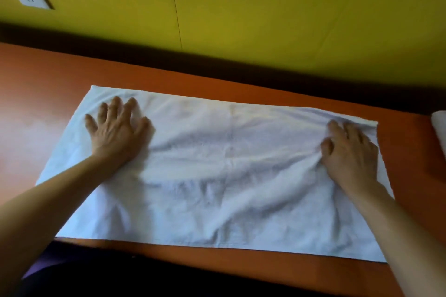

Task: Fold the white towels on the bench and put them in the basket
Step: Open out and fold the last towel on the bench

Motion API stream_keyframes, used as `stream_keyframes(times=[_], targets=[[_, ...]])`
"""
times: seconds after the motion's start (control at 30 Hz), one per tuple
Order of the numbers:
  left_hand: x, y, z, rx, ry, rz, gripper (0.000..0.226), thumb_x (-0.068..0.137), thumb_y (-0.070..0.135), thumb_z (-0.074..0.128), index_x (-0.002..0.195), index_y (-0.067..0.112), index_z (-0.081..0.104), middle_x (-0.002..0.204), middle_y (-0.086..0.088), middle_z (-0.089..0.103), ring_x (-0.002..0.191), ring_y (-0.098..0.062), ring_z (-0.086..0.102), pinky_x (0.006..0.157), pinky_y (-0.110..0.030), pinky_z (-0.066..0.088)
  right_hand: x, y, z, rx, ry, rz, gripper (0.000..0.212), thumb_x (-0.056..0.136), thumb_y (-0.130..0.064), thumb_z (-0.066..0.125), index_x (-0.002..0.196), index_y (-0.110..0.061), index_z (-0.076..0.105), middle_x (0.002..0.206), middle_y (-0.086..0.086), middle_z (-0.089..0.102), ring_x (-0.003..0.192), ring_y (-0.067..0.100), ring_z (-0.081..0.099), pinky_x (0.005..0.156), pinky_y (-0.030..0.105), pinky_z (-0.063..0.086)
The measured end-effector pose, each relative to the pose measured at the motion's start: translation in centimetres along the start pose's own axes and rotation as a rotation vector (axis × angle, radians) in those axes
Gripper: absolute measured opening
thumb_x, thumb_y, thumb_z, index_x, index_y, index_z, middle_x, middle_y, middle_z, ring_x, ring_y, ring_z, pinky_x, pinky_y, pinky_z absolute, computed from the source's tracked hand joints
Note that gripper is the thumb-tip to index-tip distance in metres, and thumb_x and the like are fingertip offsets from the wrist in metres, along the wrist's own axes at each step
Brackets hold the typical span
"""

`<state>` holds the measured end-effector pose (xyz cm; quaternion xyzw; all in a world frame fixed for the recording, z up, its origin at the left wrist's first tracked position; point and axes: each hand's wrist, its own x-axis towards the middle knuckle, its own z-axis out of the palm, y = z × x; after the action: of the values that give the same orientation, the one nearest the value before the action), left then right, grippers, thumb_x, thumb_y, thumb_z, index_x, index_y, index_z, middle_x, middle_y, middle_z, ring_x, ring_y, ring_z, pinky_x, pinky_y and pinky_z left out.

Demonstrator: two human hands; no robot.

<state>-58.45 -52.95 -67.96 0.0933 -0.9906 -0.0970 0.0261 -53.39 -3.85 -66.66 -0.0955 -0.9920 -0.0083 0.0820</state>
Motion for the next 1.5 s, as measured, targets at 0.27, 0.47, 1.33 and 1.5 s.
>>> stream_keyframes(times=[0.27, 0.47, 1.33, 1.5], targets=[[3.6, -0.9, 0.1, 0.038, -0.009, 0.031, 0.073, 0.091, 0.067, 0.025, 0.154, 0.032, 0.027, 0.166, -0.008, 0.019, 0.153, -0.033, 0.013, 0.119, -0.062, 0.007, 4.5, 3.9, 1.7, 0.12, -0.113, 0.069, 0.053, 0.101, -0.046, 0.035, 0.15, -0.025, 0.038, 0.158, 0.013, 0.036, 0.137, 0.043, 0.04, 0.109, 0.057, 0.037], [3.5, 1.7, -0.6, 0.061, 0.025, 0.019, 0.058, 0.104, 0.052, 0.031, 0.156, 0.027, 0.028, 0.166, -0.013, 0.02, 0.151, -0.039, 0.015, 0.121, -0.058, 0.007, 2.3, 4.5, 1.0, 0.266, -0.097, 0.151, 0.066, 0.096, -0.057, 0.028, 0.153, -0.024, 0.034, 0.16, 0.011, 0.034, 0.143, 0.037, 0.034, 0.114, 0.052, 0.03], [-27.0, 33.0, 4.1, -0.135, -0.105, 1.031, 0.019, 0.08, 0.01, 0.048, 0.094, 0.011, 0.061, 0.086, -0.009, 0.057, 0.066, -0.03, 0.053, 0.054, -0.039, 0.044, 2.2, 8.3, -2.5, 0.651, -0.286, 0.374, 0.028, 0.093, -0.035, 0.064, 0.107, -0.011, 0.059, 0.1, 0.005, 0.058, 0.091, 0.027, 0.058, 0.074, 0.032, 0.04], [-27.7, 33.7, 1.9, -0.309, -0.27, 0.82, 0.035, 0.081, 0.015, 0.042, 0.112, 0.003, 0.054, 0.098, -0.015, 0.056, 0.08, -0.037, 0.057, 0.06, -0.043, 0.043, 2.5, 8.1, -3.2, 0.848, -0.239, 0.512, 0.027, 0.091, -0.014, 0.061, 0.115, -0.005, 0.066, 0.109, 0.014, 0.067, 0.092, 0.03, 0.064, 0.074, 0.035, 0.047]])
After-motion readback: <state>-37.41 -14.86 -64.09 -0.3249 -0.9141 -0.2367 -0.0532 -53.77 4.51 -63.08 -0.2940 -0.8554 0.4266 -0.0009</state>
